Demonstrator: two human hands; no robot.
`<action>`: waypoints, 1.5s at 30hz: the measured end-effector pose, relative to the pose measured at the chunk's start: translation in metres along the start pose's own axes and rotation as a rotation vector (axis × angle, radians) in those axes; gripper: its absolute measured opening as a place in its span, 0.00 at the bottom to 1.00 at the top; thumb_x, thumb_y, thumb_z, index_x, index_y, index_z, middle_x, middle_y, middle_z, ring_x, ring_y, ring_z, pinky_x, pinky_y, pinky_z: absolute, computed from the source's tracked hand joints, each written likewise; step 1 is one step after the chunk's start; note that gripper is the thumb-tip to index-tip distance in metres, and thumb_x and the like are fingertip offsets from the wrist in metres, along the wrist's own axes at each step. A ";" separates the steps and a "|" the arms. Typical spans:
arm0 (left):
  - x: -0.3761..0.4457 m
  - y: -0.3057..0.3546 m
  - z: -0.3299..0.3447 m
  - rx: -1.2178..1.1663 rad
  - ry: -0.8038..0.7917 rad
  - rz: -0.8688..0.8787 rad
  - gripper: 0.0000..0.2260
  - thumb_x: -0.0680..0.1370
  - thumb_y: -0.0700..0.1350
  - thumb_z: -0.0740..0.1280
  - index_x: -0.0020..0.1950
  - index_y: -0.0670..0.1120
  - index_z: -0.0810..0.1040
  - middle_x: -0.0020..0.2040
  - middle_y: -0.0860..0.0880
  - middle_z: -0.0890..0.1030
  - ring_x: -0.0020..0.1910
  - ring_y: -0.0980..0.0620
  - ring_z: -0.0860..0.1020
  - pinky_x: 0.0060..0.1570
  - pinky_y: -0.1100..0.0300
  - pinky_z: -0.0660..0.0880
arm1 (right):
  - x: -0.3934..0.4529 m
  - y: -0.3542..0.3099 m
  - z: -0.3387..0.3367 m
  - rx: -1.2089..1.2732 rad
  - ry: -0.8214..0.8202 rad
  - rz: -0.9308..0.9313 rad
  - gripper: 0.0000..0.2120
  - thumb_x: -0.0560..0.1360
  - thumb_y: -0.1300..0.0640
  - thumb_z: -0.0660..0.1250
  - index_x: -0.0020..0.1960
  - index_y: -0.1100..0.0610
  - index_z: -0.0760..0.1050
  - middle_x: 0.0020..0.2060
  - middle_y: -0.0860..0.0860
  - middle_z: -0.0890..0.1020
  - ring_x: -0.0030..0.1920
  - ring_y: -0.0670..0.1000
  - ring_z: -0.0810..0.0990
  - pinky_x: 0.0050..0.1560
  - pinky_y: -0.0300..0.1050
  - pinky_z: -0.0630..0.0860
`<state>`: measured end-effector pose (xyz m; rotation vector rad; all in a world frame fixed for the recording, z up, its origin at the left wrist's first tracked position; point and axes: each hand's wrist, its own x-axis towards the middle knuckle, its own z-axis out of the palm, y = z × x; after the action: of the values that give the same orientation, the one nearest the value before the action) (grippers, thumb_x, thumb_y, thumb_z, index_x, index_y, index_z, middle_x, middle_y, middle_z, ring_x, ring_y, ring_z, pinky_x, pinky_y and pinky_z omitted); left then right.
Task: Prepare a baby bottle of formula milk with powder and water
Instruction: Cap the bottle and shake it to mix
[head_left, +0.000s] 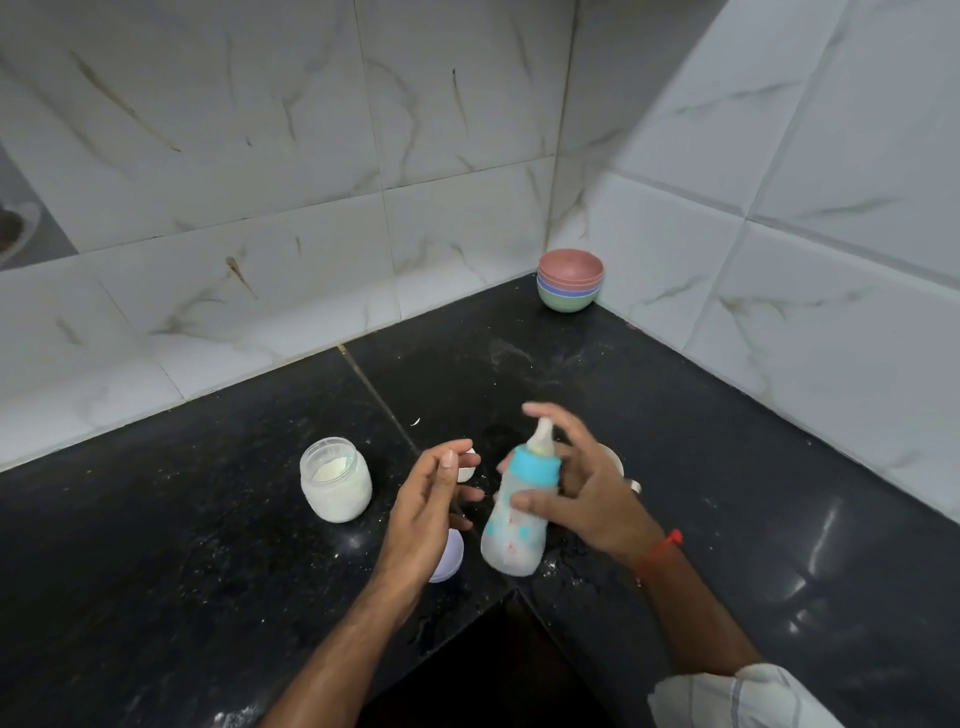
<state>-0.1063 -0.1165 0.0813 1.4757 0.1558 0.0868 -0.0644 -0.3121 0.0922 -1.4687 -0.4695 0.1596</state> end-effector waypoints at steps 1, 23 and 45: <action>0.000 0.000 0.001 0.002 -0.003 0.000 0.18 0.80 0.58 0.60 0.63 0.53 0.80 0.59 0.49 0.85 0.48 0.47 0.84 0.43 0.50 0.80 | -0.001 0.000 0.000 0.022 -0.025 -0.019 0.38 0.68 0.56 0.82 0.73 0.43 0.69 0.57 0.69 0.81 0.55 0.66 0.84 0.57 0.62 0.83; 0.007 -0.001 0.007 0.021 -0.026 -0.016 0.16 0.81 0.57 0.59 0.63 0.54 0.81 0.58 0.51 0.85 0.48 0.49 0.85 0.42 0.54 0.81 | 0.009 -0.004 -0.014 -0.436 0.078 0.005 0.37 0.70 0.56 0.82 0.71 0.41 0.68 0.60 0.48 0.82 0.54 0.49 0.85 0.56 0.47 0.84; 0.010 -0.003 0.008 0.029 -0.007 -0.021 0.15 0.82 0.56 0.59 0.63 0.55 0.80 0.59 0.52 0.85 0.50 0.47 0.84 0.43 0.53 0.81 | 0.009 -0.011 -0.006 -0.505 0.414 -0.081 0.34 0.71 0.55 0.81 0.70 0.41 0.67 0.55 0.36 0.81 0.52 0.43 0.84 0.57 0.46 0.83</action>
<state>-0.0949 -0.1231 0.0781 1.5025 0.1675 0.0631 -0.0558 -0.3155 0.1050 -1.9135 -0.2347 -0.3483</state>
